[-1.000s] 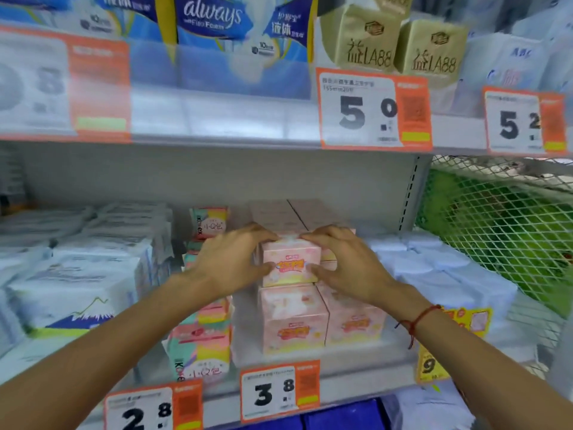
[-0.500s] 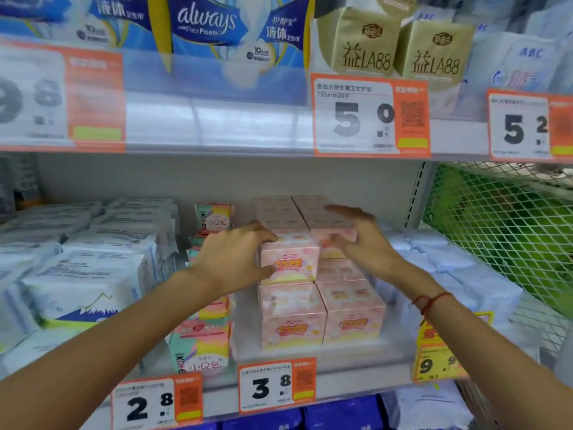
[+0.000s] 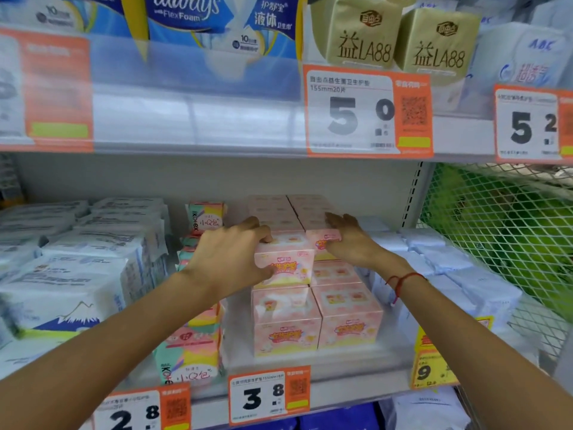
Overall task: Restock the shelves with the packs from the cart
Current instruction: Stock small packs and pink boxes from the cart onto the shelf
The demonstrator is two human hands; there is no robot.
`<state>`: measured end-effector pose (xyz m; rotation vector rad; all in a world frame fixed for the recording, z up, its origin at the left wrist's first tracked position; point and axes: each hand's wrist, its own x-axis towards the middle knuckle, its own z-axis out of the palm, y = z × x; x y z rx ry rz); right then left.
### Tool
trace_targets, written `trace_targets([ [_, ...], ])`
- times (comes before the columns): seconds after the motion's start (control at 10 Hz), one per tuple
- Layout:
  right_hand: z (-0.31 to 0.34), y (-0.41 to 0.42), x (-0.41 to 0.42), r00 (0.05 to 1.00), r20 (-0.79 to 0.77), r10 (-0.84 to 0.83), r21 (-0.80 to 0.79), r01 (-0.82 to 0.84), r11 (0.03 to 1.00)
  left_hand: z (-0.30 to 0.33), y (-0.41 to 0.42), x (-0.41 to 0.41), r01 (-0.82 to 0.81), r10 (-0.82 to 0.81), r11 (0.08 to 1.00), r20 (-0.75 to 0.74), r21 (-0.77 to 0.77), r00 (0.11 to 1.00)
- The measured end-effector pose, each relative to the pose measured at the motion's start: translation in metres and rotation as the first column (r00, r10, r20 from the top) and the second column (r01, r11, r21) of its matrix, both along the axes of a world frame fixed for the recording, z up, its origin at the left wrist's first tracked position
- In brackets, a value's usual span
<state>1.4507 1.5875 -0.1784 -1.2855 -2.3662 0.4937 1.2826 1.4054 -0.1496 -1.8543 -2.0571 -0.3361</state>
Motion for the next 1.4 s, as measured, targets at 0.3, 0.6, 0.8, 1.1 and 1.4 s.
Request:
trace_targets([
  [0.3,0.031,0.034,-0.009,0.915,-0.279,-0.292,-0.32,0.198,0.927,-0.004,0.002,-0.004,0.025,-0.026,1.0,0.031,0.006,0.999],
  [0.6,0.033,0.03,0.003,0.83,-0.369,-0.419,-0.333,0.303,0.893,-0.003,0.002,-0.003,0.021,-0.021,1.0,0.028,0.0,0.999],
  [0.8,0.016,-0.012,0.019,0.805,-0.472,-0.36,-0.487,0.102,0.867,0.0,-0.002,0.004,-0.009,0.01,1.0,0.031,-0.025,0.999],
  [1.1,0.022,-0.03,0.035,0.882,-0.418,-0.216,-0.134,0.176,0.975,-0.001,-0.009,0.018,-0.107,0.105,0.994,0.168,0.008,0.98],
  [1.4,0.0,-0.089,0.072,0.86,0.399,0.318,0.021,-0.355,0.935,-0.028,-0.057,0.03,0.163,-0.166,0.965,0.0,-0.208,0.986],
])
